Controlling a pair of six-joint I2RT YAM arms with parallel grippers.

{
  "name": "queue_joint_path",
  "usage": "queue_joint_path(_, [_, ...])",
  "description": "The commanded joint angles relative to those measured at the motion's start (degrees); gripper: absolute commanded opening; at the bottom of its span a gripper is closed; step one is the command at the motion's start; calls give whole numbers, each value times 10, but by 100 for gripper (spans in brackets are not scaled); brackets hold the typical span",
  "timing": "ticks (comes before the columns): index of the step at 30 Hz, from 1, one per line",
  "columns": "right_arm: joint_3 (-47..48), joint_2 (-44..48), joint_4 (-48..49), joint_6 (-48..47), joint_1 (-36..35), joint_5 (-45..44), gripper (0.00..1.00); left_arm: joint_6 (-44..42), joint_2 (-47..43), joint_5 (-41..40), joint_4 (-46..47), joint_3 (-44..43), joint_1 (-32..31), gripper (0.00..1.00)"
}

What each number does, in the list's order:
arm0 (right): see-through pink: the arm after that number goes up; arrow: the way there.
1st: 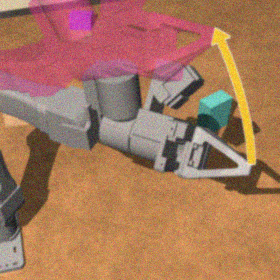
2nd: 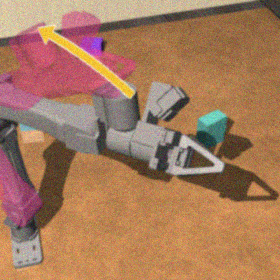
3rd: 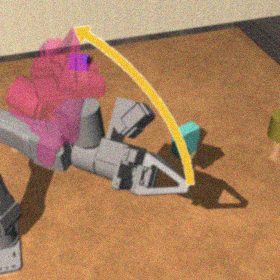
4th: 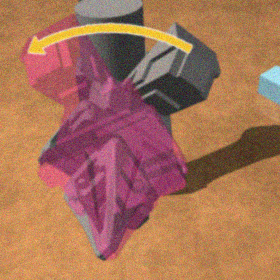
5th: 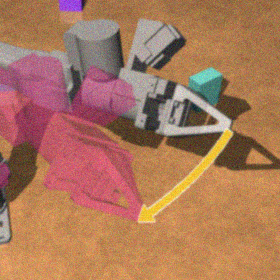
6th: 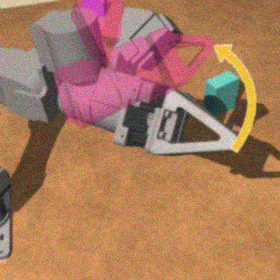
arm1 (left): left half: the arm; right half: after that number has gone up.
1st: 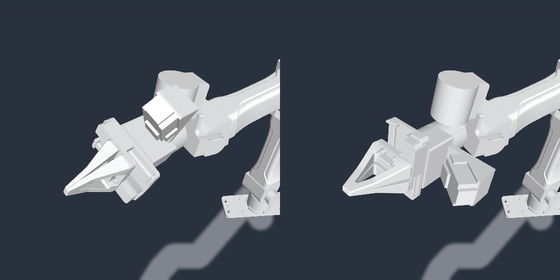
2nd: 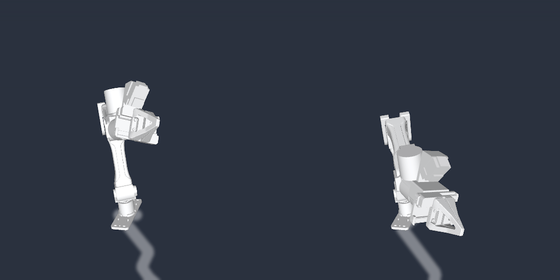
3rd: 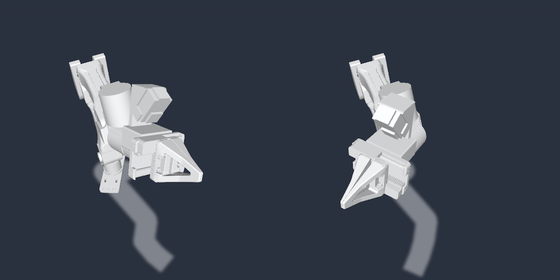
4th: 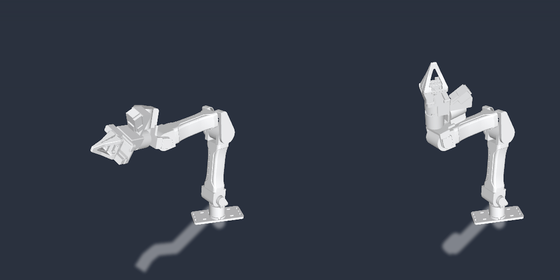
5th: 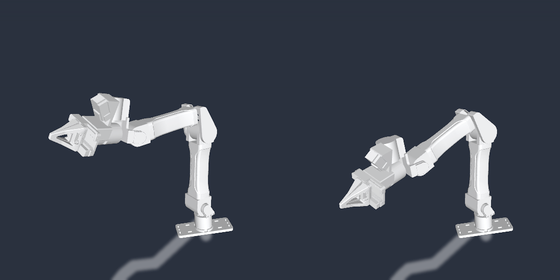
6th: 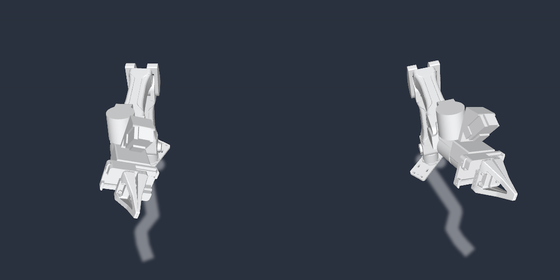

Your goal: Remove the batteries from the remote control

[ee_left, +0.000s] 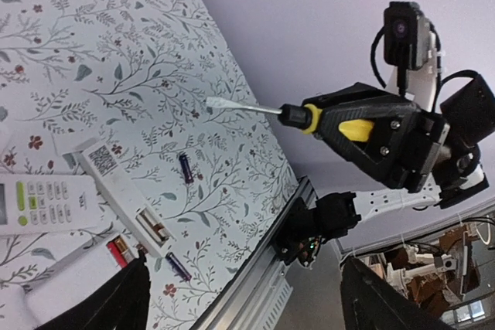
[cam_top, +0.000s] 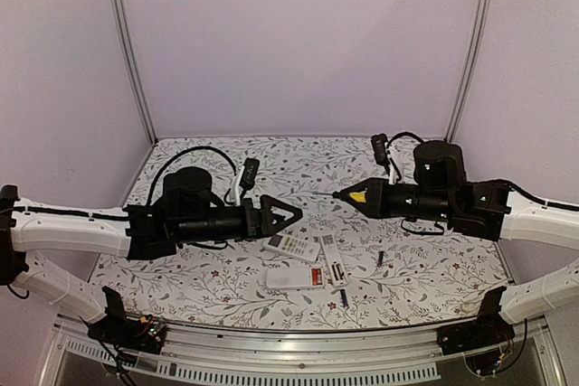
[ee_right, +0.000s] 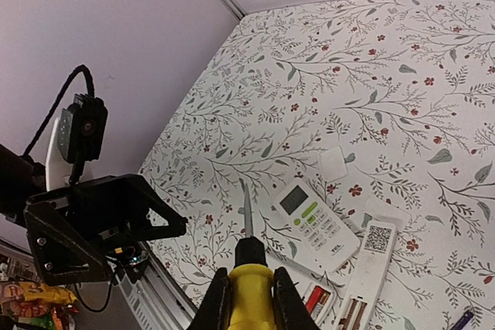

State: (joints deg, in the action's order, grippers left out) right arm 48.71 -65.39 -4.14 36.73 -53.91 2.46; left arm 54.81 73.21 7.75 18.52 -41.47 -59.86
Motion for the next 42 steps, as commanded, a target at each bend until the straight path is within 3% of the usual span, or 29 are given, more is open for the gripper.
queue_joint_path(1, [-7, -9, -107, -90, 3, -31, 0, 6, 11, -18, -96, 46, -13, 84])
queue_joint_path(7, [-18, -33, -141, -102, 4, 6, 0, -13, 71, -85, -228, 17, -66, 88])
queue_joint_path(10, [-28, -34, -146, -100, 4, 15, 0, -14, 100, -102, -249, 9, -87, 87])
queue_joint_path(22, [-35, -100, -155, -120, 3, 66, 0, 11, 159, -92, -250, 9, -93, 51])
queue_joint_path(29, [-31, -140, -115, -131, 4, 95, 0, 17, 188, -103, -259, -1, -93, 41])
queue_joint_path(42, [3, -201, -100, -140, 3, 56, 0, 6, 213, -146, -280, -19, -84, 35])
